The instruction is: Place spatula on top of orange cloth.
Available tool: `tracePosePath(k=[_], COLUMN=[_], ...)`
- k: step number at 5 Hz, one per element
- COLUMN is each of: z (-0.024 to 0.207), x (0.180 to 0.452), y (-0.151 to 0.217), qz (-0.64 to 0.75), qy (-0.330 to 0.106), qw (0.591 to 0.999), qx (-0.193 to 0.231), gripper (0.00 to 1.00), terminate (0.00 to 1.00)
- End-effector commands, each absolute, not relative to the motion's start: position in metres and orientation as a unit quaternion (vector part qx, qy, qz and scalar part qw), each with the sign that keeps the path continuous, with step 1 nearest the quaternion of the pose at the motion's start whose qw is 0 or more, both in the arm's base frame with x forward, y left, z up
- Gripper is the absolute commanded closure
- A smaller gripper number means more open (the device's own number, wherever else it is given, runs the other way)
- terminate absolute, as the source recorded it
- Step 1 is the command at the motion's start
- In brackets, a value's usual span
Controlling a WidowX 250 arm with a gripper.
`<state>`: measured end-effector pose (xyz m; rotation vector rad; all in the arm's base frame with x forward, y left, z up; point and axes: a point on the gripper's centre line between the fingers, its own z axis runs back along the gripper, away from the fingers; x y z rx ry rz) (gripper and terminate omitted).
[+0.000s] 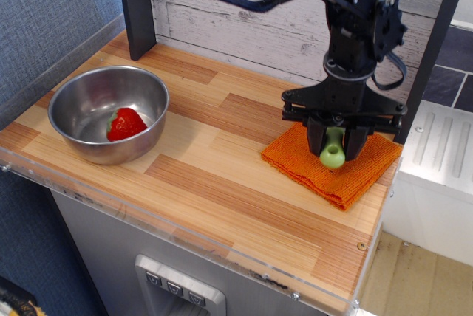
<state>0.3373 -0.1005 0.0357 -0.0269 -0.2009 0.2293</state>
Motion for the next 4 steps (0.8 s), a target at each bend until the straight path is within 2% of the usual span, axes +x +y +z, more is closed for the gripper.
tracePosePath(k=[1, 2, 3, 4], z=[0.0371, 0.0343, 0.0348, 0.0377], x=[0.3459, 0.3443, 0.3411, 0.3393], y=[-0.0951, -0.0939, -0.0940, -0.0897], qz=[0.116, 0.130, 0.133, 0.139], qy=[-0.111, -0.100, -0.088, -0.086], qw=[0.987, 0.986, 0.987, 0.986], qx=[-0.017, -0.014, -0.010, -0.020], gripper=[1.00, 1.00, 0.00, 0.00], terminate=[0.00, 0.00, 0.00, 0.00])
